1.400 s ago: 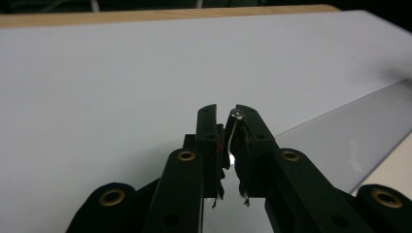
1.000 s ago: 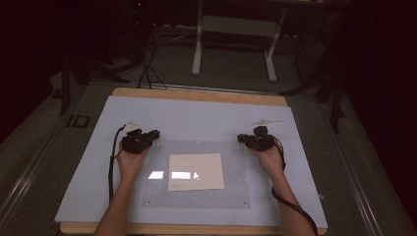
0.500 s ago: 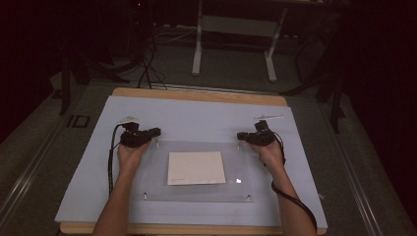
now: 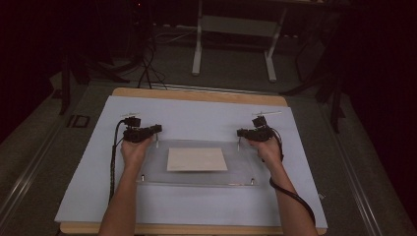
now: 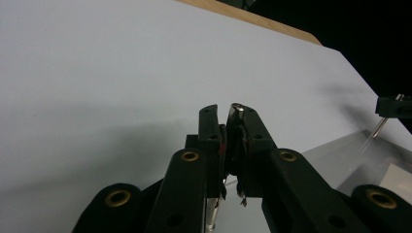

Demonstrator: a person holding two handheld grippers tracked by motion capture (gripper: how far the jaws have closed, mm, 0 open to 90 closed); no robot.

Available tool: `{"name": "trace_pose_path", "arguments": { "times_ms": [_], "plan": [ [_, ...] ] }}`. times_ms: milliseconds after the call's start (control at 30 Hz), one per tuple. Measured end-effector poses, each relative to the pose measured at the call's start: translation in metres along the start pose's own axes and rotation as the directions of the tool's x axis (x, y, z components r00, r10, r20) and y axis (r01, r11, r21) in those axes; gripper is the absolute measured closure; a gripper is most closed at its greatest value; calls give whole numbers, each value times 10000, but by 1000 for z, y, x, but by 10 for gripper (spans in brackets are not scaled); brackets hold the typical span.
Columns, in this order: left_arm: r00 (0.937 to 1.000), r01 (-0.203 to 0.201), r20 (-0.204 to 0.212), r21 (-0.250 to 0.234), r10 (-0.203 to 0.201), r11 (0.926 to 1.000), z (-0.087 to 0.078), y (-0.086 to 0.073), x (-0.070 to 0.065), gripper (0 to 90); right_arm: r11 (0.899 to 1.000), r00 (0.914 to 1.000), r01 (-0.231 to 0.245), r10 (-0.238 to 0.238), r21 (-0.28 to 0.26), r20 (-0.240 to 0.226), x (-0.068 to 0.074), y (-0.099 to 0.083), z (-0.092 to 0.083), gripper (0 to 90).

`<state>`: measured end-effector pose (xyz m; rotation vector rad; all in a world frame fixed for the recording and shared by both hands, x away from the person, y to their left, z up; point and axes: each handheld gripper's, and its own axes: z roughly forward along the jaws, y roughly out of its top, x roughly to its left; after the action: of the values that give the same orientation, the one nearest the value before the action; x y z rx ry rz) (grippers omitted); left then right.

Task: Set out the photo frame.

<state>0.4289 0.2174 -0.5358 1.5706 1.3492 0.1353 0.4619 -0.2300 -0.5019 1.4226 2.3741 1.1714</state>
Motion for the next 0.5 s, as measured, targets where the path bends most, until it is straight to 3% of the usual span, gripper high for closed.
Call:
{"name": "trace_pose_path", "arguments": {
  "times_ms": [133,200,333,500],
  "plan": [
    [9998,157,-152,74,-155,9999,1,1,-1,828,9995,9962,309,-316,94,812,9,1,-11,694],
    [9993,262,-276,155,-258,9995,2,3,-2,828,9996,9953,265,-255,-94,936,11,0,-18,688],
    [9993,284,-253,222,-278,9994,3,4,-1,829,9994,9993,150,-139,-313,353,14,-2,-32,696],
    [9992,366,-167,176,-363,9992,3,4,0,829,9984,9975,466,-482,-310,-511,25,-10,-42,849]
  ]
}}
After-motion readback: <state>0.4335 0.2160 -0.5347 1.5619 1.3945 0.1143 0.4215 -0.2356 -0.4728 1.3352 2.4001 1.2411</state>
